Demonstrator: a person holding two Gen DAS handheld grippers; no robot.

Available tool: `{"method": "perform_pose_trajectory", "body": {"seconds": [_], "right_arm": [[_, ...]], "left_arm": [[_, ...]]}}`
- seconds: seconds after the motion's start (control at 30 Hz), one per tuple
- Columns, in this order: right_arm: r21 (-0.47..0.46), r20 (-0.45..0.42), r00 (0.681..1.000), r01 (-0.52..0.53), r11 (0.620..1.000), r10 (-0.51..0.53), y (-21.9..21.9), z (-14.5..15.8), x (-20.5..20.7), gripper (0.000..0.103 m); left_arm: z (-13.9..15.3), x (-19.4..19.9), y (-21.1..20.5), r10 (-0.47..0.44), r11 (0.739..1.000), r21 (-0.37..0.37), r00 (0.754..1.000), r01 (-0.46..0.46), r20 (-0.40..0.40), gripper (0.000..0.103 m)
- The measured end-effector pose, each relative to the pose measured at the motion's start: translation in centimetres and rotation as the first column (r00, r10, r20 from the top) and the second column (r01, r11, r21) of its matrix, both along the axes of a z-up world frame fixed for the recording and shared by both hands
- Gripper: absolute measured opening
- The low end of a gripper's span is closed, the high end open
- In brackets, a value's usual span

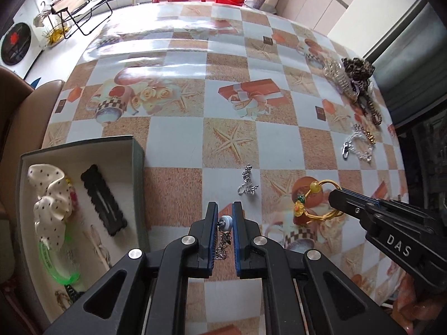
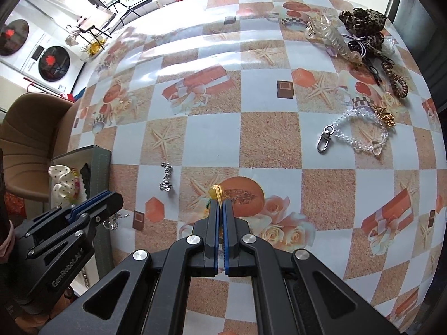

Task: Organize jewelry
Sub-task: 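Carry the silver charm and yellow hair tie over to the tray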

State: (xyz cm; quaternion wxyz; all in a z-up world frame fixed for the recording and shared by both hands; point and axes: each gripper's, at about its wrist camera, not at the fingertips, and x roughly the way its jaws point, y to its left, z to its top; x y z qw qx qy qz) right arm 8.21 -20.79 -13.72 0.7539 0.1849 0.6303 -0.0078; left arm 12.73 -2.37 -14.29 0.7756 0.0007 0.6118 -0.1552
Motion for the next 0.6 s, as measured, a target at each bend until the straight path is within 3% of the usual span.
{"method": "perform_pose_trajectory", "body": {"seconds": [0.37, 0.6], "right_arm": [[0.018, 0.023, 1.000, -0.010, 1.000, 0.010, 0.0, 2.1, -0.7, 0.002], [0.017, 0.021, 1.000, -0.007, 1.000, 0.006, -0.1, 2.3, -1.6, 0.002]], "left_arm": [[3.9, -2.4, 2.5, 0.034, 0.995, -0.096, 0.999, -0.031, 0.031, 0.013], [4.6, -3.7, 2.7, 0.015, 0.994, -0.107, 0.998, -0.009, 0.053, 0.013]]}}
